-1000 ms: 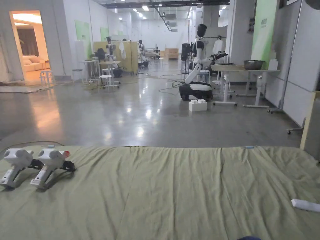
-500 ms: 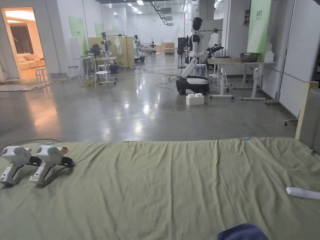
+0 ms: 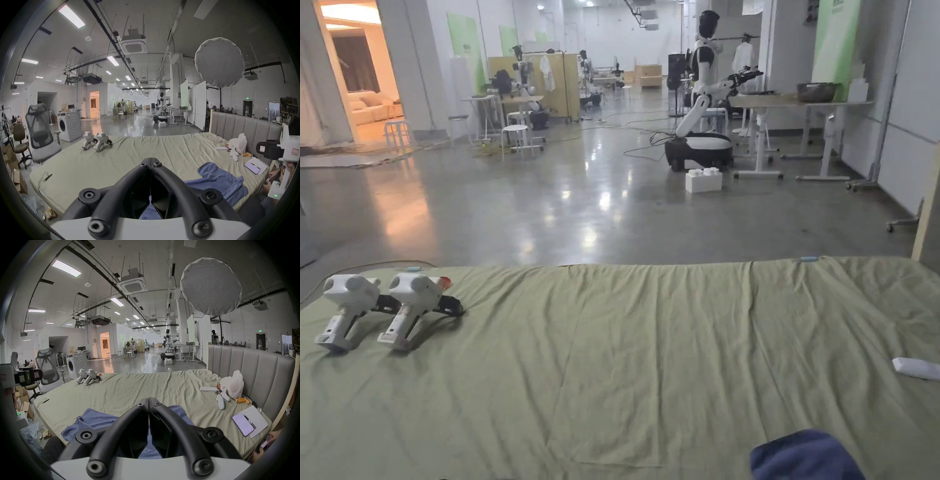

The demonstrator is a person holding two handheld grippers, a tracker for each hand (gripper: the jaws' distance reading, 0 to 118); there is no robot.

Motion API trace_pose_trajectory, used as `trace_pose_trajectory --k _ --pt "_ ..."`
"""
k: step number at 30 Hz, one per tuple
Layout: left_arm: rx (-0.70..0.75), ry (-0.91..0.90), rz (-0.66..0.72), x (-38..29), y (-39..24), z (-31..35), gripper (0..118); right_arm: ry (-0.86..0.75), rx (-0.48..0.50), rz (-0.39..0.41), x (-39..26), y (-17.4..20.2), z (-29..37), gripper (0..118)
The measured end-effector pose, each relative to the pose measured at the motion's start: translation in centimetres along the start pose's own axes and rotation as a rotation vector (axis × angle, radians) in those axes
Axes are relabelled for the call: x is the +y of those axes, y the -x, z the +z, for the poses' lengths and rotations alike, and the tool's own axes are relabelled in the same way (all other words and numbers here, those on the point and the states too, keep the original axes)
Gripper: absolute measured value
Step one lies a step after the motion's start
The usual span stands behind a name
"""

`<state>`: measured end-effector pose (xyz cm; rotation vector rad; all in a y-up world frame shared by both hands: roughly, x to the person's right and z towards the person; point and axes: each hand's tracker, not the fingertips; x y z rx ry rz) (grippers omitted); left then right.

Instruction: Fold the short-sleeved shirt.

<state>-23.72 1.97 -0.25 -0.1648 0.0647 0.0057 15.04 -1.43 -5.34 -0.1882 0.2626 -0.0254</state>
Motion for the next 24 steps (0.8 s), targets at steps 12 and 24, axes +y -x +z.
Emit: trace_pose_trajectory --k 12,24 --pt "-0.087 0.553 0.311 -10.4 9.5 -23.7 72 0.212 -0.031 -0.112 -4.6 -2.5 -3.3 0" --pt "0.040 0.813 0.106 -18.0 9.4 -36.0 9 0.363 -0.125 -0.148 -7.7 -5.4 -4.9 0"
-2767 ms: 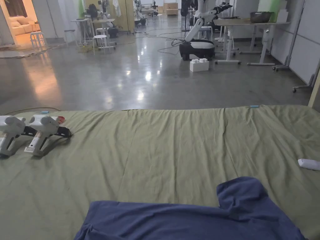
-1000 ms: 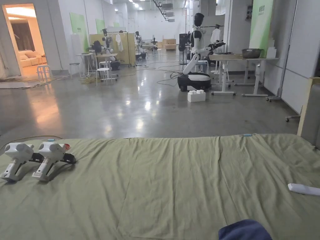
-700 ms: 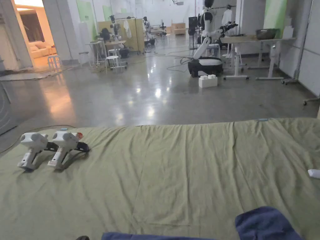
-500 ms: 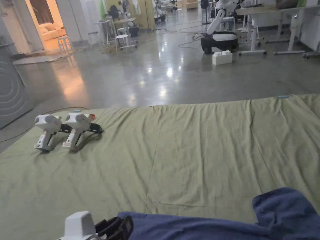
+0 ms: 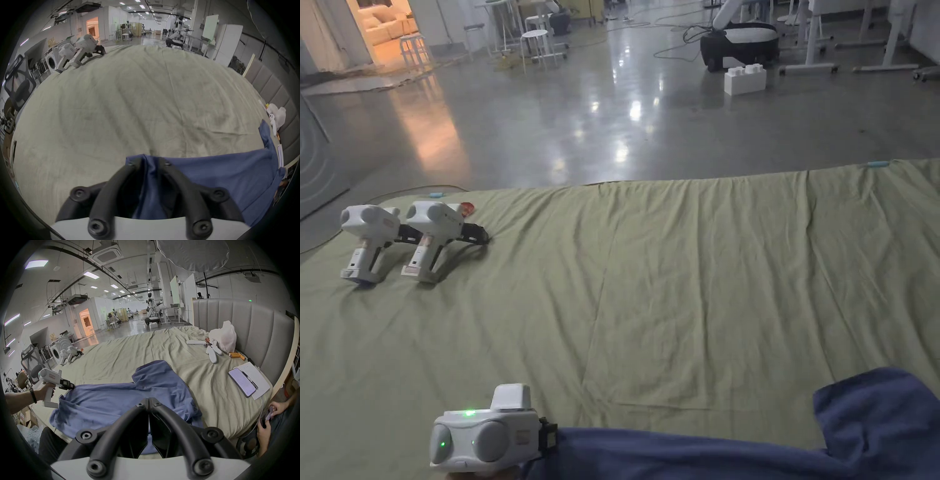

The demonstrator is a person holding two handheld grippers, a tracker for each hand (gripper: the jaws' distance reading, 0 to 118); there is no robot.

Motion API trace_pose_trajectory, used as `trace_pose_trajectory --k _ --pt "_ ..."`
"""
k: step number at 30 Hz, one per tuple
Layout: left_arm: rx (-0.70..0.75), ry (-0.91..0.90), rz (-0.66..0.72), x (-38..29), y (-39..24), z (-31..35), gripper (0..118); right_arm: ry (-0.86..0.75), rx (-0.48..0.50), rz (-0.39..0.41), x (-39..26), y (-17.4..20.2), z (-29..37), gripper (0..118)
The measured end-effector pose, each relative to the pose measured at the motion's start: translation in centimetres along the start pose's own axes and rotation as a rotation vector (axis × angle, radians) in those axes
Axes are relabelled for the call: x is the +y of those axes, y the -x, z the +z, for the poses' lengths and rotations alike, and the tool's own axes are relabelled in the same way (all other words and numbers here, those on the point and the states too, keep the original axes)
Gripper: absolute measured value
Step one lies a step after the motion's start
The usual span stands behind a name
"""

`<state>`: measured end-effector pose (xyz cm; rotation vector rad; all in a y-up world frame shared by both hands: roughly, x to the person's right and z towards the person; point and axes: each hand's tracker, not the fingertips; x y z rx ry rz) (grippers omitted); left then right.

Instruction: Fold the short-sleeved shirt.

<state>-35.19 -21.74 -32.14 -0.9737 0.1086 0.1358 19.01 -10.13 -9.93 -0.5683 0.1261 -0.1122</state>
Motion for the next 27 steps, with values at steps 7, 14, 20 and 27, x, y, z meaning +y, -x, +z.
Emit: trace_pose_trajectory --k 7,14,20,27 --pt "0.058 0.052 -0.148 -0.3 -2.2 -1.0 2 0.062 0.006 0.049 2.7 -1.6 -5.3 0" --pt "0.053 0.085 -0.129 0.6 -1.3 -0.9 2 0.322 -0.077 0.012 8.8 -8.0 -21.6 67" --pt "0.051 0.098 -0.112 0.5 -2.6 0.5 2 0.624 -0.146 0.033 6.9 -9.8 -30.0 60" --pt "0.048 0.069 -0.122 0.9 -1.5 0.9 0 0.519 -0.117 0.073 7.2 -8.3 -27.3 0"
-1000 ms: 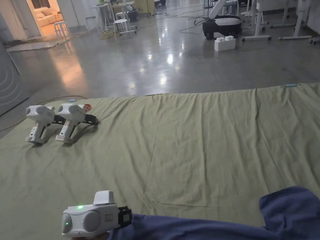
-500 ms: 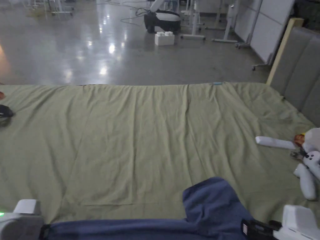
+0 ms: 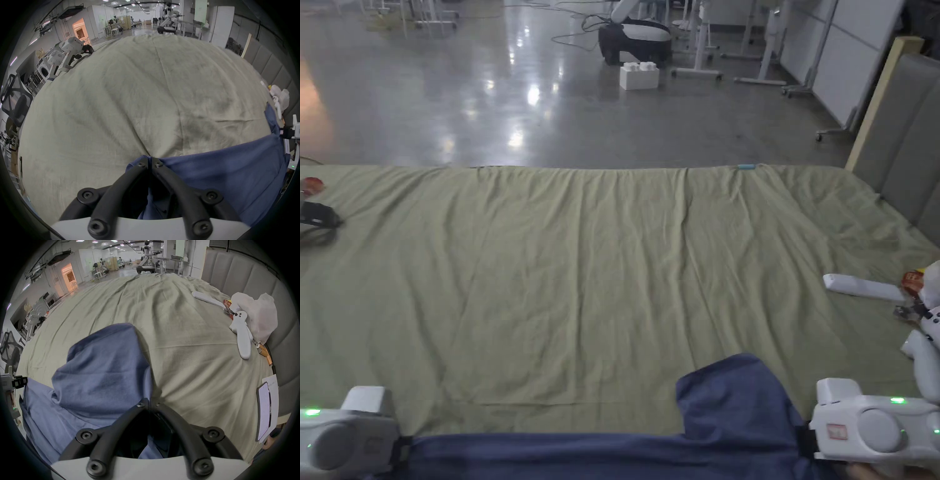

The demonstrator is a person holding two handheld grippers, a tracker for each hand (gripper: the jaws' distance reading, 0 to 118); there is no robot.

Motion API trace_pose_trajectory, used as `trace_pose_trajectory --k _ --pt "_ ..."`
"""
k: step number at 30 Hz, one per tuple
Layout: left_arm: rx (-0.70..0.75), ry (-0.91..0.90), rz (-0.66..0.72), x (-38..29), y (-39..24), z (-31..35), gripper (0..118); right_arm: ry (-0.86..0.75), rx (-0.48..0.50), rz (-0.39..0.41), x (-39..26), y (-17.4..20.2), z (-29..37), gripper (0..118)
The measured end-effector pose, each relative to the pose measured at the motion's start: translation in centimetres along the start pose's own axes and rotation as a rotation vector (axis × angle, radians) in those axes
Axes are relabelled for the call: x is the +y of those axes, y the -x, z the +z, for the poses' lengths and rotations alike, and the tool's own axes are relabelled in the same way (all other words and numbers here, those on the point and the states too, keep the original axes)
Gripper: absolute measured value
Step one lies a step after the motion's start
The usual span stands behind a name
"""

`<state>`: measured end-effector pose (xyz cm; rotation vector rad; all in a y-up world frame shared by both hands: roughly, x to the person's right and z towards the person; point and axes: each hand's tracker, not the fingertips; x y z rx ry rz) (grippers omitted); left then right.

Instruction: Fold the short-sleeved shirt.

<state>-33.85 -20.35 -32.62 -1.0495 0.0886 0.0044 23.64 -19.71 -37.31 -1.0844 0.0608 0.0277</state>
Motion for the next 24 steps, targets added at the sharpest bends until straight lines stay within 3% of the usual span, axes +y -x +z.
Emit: trace_pose_trajectory --k 4,6,9,13,18,24 --pt "-0.140 -0.166 0.143 -2.1 2.8 5.6 0 -0.163 0.119 -0.132 -1.8 -2.3 5.2 0" --pt "-0.228 -0.210 0.179 -4.1 4.2 9.3 0 -0.200 0.180 -0.149 -3.9 -2.9 8.6 0" --pt "-0.244 -0.254 0.168 -8.7 4.9 14.9 0 -0.261 0.147 -0.097 -8.6 -3.1 13.4 0" --pt "-0.272 -0.235 0.195 -15.2 5.4 18.8 0 -0.259 0.145 -0.108 -15.4 -3.7 17.0 0" --pt "-0.267 -0.157 0.150 -20.5 4.2 19.0 0 -0.218 0.106 -0.091 -20.8 -1.6 17.8 0" --pt "-0.241 -0.125 0.160 -22.0 5.1 15.6 0 -0.183 0.085 -0.120 -22.2 -1.4 15.6 0"
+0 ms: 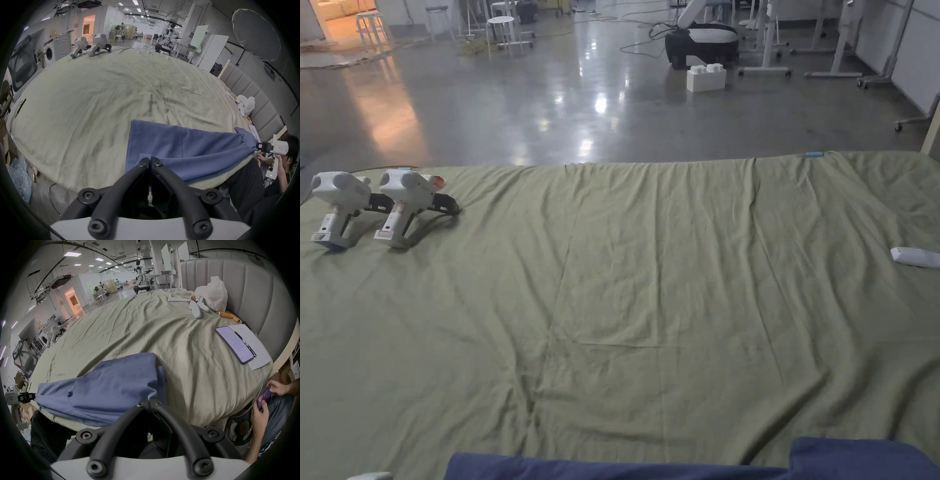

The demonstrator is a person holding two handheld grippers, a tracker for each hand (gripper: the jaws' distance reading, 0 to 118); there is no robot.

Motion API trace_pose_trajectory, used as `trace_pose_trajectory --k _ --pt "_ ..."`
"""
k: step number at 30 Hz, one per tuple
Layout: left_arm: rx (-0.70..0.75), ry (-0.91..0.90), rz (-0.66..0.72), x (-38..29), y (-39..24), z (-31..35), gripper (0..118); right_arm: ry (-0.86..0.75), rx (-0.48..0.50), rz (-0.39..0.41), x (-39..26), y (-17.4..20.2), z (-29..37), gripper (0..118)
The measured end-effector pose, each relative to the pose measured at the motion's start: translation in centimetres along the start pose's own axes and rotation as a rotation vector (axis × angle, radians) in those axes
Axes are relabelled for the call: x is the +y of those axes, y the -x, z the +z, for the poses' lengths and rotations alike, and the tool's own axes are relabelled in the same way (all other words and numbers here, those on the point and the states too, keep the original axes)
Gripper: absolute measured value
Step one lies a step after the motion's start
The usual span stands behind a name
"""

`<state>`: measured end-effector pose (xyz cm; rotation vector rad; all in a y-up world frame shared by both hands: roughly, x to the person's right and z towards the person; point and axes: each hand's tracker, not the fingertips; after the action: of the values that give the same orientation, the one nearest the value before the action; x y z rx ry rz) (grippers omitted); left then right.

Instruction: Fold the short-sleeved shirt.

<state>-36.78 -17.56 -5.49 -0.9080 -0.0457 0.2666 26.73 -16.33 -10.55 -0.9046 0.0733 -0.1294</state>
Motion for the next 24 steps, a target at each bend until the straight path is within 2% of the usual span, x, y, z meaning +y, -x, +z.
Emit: trace_pose_trajectory --k 1,2,4,5,7,9,10,15,18,21,24 --pt "0.004 -0.002 -0.003 0.0 0.0 -0.4 16 -0.008 0.004 0.005 -0.3 0.2 -0.2 5" --pt "0.007 -0.004 -0.006 0.1 0.0 -0.6 33 -0.013 0.008 0.015 -0.2 0.1 -0.4 22" --pt "0.053 -0.019 -0.034 0.2 -0.1 -0.5 77 -0.019 -0.017 0.039 -0.4 0.5 -0.4 74" --pt "0.065 -0.033 -0.043 0.3 -0.1 -0.2 81 -0.015 -0.034 0.048 -0.4 0.5 -0.3 74" --pt "0.090 -0.105 -0.052 1.0 -0.5 1.1 81 -0.031 -0.051 0.053 0.1 0.5 0.6 74" --pt "0.125 -0.210 -0.057 2.0 -1.8 3.5 81 -0.113 -0.060 0.067 1.0 1.5 2.8 74" --pt "0.147 -0.292 -0.087 2.7 -2.9 5.0 81 -0.160 -0.049 0.071 1.4 0.8 3.2 74" --pt "0.189 -0.639 -0.205 5.5 -8.7 12.4 81 -0.451 0.053 0.062 4.0 4.9 9.0 74" --pt "0.170 -0.766 -0.250 6.6 -12.0 15.5 81 -0.583 0.107 0.096 5.4 7.6 11.5 74" --pt "0.125 -0.865 -0.259 6.9 -14.7 17.2 81 -0.645 0.116 0.175 6.5 10.0 13.5 74" --pt "0.203 -0.910 -0.281 6.6 -17.0 17.4 79 -0.736 0.144 0.212 6.9 12.2 14.9 74"
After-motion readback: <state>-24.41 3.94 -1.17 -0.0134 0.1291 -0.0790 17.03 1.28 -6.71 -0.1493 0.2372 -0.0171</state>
